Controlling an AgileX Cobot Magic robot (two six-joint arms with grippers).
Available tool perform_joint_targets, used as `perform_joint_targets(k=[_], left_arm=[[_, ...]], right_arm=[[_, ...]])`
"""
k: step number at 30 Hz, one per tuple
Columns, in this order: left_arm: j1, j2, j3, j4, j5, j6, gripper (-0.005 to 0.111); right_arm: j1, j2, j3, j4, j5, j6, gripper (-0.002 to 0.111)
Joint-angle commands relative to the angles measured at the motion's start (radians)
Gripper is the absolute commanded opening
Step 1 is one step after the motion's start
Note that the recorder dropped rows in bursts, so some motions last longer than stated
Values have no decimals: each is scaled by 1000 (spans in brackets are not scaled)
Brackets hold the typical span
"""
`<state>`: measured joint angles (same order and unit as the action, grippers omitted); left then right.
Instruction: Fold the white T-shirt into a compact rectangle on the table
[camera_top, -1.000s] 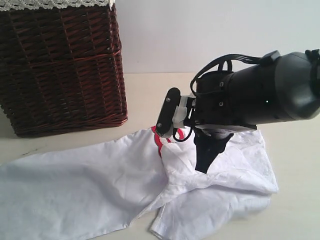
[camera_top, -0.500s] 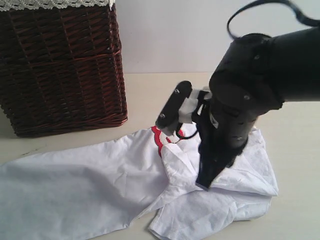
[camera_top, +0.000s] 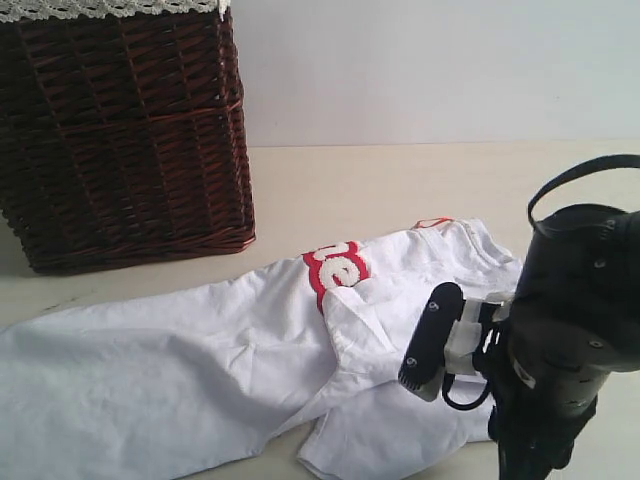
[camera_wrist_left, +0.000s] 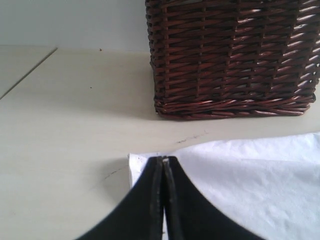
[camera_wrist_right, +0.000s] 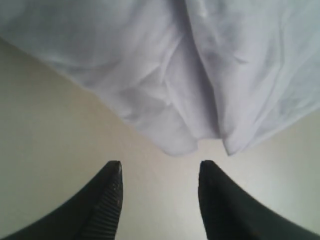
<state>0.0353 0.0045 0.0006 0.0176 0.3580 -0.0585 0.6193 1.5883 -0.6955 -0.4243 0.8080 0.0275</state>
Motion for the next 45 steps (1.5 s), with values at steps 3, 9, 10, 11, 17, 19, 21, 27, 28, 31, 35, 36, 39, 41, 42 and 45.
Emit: perform_joint_targets(k=[3, 9, 10, 11, 17, 19, 21, 27, 28, 31, 35, 36, 39, 41, 42, 45], left_arm=[[4, -4, -1, -7, -7, 2, 0], [4, -4, -1, -7, -7, 2, 0], [4, -4, -1, -7, -7, 2, 0], [4, -4, -1, -7, -7, 2, 0], [4, -4, -1, -7, -7, 2, 0], [4, -4, -1, -7, -7, 2, 0], [4, -4, -1, -7, -7, 2, 0], [4, -4, -1, -7, -7, 2, 0], [4, -4, -1, -7, -7, 2, 0], [4, -4, -1, -7, -7, 2, 0], [4, -4, -1, -7, -7, 2, 0], [4, -4, -1, -7, -7, 2, 0], [4, -4, -1, -7, -7, 2, 0], [4, -4, -1, -7, -7, 2, 0], [4, -4, -1, -7, -7, 2, 0], [4, -4, -1, -7, -7, 2, 0]], right_arm=[[-2, 68, 1, -25, -139, -28, 47], [-2, 164, -11, -70, -145, 4, 42], [-2, 174, -22, -77, -139, 16, 41], [-2, 182, -37, -79, -128, 27, 38], [-2, 156, -153, -67, -52, 9, 0], [-2, 124, -181, -3, -46, -108, 0], [-2, 94, -208, 97, -24, -234, 0], [-17, 62, -325, 173, 42, -358, 0], [-24, 64, -340, 161, 31, -358, 0], [-56, 64, -369, 143, -32, -358, 0], [-111, 69, -370, 80, -144, -267, 0], [-127, 73, -370, 66, -160, -239, 0], [-175, 95, -370, 30, -187, -170, 5], [-207, 116, -370, 19, -218, -116, 11], [-221, 130, -370, 19, -238, -94, 13], [-248, 189, -370, 19, -287, -40, 18]])
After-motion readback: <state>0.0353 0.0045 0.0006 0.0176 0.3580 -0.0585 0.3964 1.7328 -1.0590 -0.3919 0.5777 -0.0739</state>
